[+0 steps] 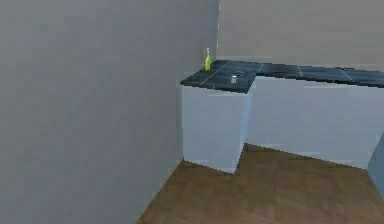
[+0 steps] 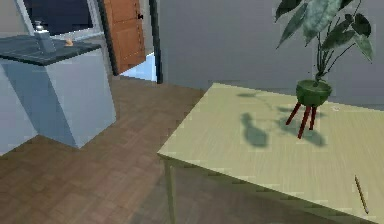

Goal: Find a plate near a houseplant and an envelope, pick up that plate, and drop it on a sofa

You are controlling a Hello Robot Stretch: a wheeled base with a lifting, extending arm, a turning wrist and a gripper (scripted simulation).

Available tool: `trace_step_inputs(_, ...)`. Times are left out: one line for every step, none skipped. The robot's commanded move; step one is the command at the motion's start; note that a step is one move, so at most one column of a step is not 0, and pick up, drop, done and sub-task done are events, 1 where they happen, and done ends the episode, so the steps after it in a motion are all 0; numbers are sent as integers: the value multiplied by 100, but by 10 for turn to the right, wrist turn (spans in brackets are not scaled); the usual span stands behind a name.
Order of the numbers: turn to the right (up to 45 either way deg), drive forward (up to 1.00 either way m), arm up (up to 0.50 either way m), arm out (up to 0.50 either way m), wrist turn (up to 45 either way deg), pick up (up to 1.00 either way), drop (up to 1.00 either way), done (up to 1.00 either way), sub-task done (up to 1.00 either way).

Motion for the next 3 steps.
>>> trace_step_inputs(450, 0, 0, 0, 0, 0, 0, 0, 0)
trace_step_inputs(0, 100, 0, 0, 0, 0, 0, 0, 0)
trace_step_inputs(90, 0, 0, 0, 0, 0, 0, 0, 0)
